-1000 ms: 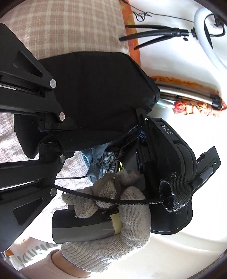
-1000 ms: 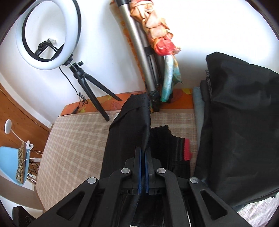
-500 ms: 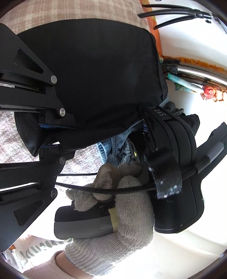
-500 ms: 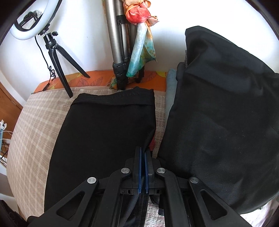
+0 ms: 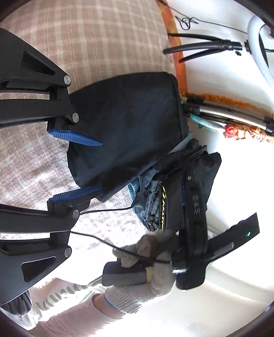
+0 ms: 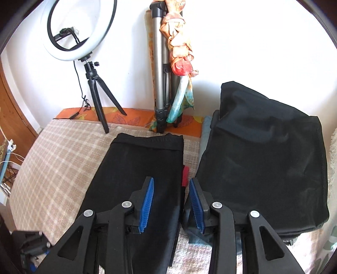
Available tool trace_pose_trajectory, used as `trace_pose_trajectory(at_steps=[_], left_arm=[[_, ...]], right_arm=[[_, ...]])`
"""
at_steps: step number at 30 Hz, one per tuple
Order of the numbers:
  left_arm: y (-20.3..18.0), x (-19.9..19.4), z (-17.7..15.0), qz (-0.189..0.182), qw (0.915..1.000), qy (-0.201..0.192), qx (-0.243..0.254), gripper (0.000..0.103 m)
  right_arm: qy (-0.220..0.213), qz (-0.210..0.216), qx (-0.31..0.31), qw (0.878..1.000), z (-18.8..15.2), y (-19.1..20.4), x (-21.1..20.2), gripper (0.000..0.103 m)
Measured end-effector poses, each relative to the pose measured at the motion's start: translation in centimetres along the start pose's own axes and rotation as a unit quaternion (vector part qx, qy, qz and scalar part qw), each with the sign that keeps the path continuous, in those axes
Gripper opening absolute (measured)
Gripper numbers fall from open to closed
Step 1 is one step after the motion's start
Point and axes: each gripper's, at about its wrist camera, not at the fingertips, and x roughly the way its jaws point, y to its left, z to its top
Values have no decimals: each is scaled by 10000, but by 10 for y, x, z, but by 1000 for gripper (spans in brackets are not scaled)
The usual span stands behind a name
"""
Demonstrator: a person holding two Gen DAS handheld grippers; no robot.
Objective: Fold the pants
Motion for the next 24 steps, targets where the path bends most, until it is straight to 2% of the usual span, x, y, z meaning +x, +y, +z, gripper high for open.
trace_pose_trajectory(at_steps=[2, 4, 8, 12, 15, 18, 21, 24], left_arm=[[17, -5, 1, 252, 9996, 64, 62, 39], [36, -6, 3, 488, 9987, 126, -34, 42], [76, 9, 15, 452, 9958, 356, -718, 50], [102, 26, 17, 224, 9873, 427, -1514, 50], [113, 40, 23, 54, 9814, 499, -1851, 50], [120, 58, 28, 13, 9782, 574, -1994, 50], [121, 68, 32, 43, 9793, 613, -1929, 50], [127, 78, 34, 5, 9776, 642, -2004, 50]], right_arm=[[-8, 224, 120, 9997, -21, -3, -14, 57], [96, 496, 246, 9984, -45, -8, -20, 62], [343, 916, 956, 9906, -83, -33, -9, 62], [493, 1466, 1816, 9711, -103, -64, 18, 64], [511, 1847, 2163, 9573, -110, -78, 34, 64], [526, 2006, 2279, 9513, -109, -83, 47, 64], [559, 2129, 2274, 9486, -107, -80, 58, 64], [601, 2113, 2207, 9503, -104, -75, 69, 64]])
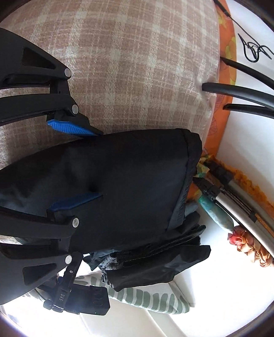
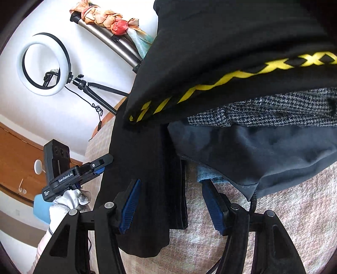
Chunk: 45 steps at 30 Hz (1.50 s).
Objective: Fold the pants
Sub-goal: 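Grasp the folded trouser bundle with both grippers, then lift the trouser bundle with both grippers and carry it toward the clothes stack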
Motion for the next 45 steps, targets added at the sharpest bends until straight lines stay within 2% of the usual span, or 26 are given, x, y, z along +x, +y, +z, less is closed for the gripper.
trace_pose_trajectory(at_steps=[7, 12, 13, 14, 15, 16, 18, 21, 22, 23, 24, 26, 27, 29, 31, 35, 40, 43, 45], left_arm=[[1, 12, 5, -203, 9996, -174, -6, 50], [-5, 19, 5, -287, 9990, -346, 33, 48], [-6, 19, 5, -275, 9990, -359, 40, 45], [-6, 19, 5, -270, 9990, -364, 45, 45], [-5, 19, 5, -293, 9989, -361, 27, 44], [-3, 19, 6, -332, 9989, -342, -7, 43], [-1, 19, 7, -359, 9989, -304, -20, 40], [-2, 20, 6, -306, 9990, -319, 52, 38], [-3, 20, 6, -295, 9990, -325, 75, 36], [-3, 20, 6, -281, 9990, -334, 83, 35], [-3, 20, 7, -267, 9990, -344, 67, 32], [-2, 17, 8, -285, 9988, -396, 0, 22], [-3, 14, 9, -312, 9986, -426, -4, 16], [-9, 7, 9, -271, 9984, -485, 135, 12], [-18, -1, 7, -179, 9981, -490, 340, 10], [-28, -21, -4, -257, 9975, -427, 497, 8], [-41, -44, -41, -240, 9965, -97, 800, 8], [-44, -38, -64, -48, 9941, 94, 1077, 8], [-41, -30, -71, 35, 9936, 215, 1110, 8]], right_arm=[[-187, -11, -214, 9996, 0, 4, 5, 68], [-362, -144, -164, 9991, -8, 0, 2, 48], [-337, -109, -115, 9993, -8, -2, 1, 42], [-245, 14, -71, 9997, -10, -4, 1, 33], [-81, 241, -44, 9997, -12, -4, 2, 31], [21, 278, -138, 9995, -16, -2, 1, 34], [0, 18, -432, 9991, -20, 4, -2, 38], [-28, 191, -305, 9993, -17, -1, 2, 39], [-46, 270, -268, 9993, -15, 0, 5, 36], [-8, 303, -279, 9991, -14, 2, 10, 29], [43, 329, -300, 9990, -12, 5, 16, 26], [36, 262, -319, 9991, -11, 12, 19, 15], [15, 251, -357, 9990, -11, 16, 17, 12], [-65, 292, -344, 9990, -10, 23, 10, 7], [-61, 431, -300, 9986, -12, 30, 2, 6], [7, 380, -428, 9984, -25, 50, -18, 6], [319, 478, -596, 9966, -62, 66, -44, 6], [660, 186, -922, 9934, -86, 71, -37, 14], [714, -112, -1033, 9920, -93, 67, -31, 28]])
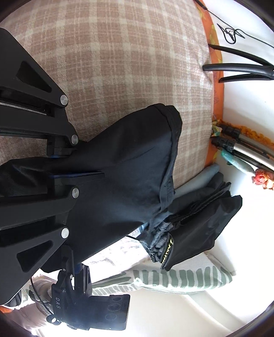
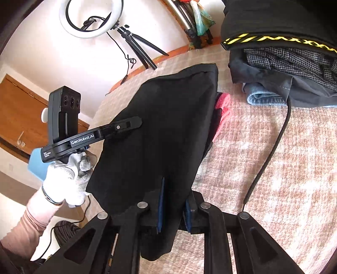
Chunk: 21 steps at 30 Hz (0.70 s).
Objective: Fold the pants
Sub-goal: 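Lift the trouser bundle with both grippers and carry it toward the clothes stack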
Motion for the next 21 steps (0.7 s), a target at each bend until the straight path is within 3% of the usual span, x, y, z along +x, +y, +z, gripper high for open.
trace_pose_trajectory(at_steps=[2, 7, 11, 15, 16, 17, 21], left_arm=[[7, 5, -4, -80, 9998, 70, -170, 13], [17, 6, -7, -153, 9995, 130, -250, 31], [31, 13, -7, -375, 9974, 162, -591, 38], [43, 16, -6, -691, 9931, 0, -946, 38], [42, 17, -6, -690, 9932, -13, -942, 38], [40, 17, -5, -642, 9939, -15, -892, 38], [25, 14, -3, -299, 9979, -66, -564, 20]], right_arm=[[-60, -24, 67, 10000, -2, -10, 2, 42], [-442, 101, 498, 9977, 17, -41, 2, 58], [-352, 431, 771, 9955, 33, -56, 21, 59], [-393, 565, 528, 9962, 37, -43, 33, 60], [-381, 551, 422, 9969, 37, -37, 36, 59], [-323, 513, 330, 9976, 37, -33, 38, 46], [-315, 315, 323, 9985, 35, -27, 39, 22]])
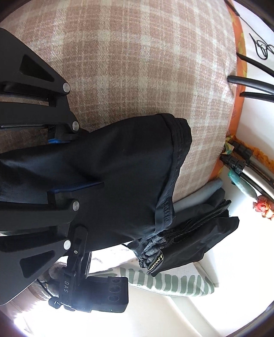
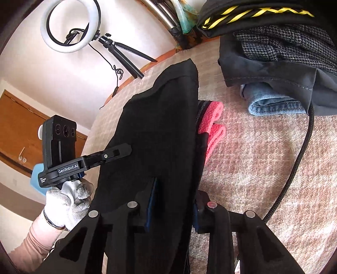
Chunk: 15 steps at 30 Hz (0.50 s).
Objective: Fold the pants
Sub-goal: 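Lift the trouser bundle with both grippers and carry it toward the clothes stack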
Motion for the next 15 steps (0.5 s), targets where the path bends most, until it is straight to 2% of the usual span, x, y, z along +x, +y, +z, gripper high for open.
trace_pose_trajectory(at_steps=[2, 7, 15], left_arm=[[-11, -6, 1, 101, 9997, -77, 198, 14], [-46, -26, 8, 269, 9956, -416, 795, 10], [-110, -52, 41, -15, 9863, -940, 1355, 10]], right_arm=[[-114, -113, -104, 9998, -2, 9, -6, 15], [-451, -464, -576, 9962, -8, 38, -35, 12], [-1211, -651, -859, 9868, 5, 55, -115, 12]])
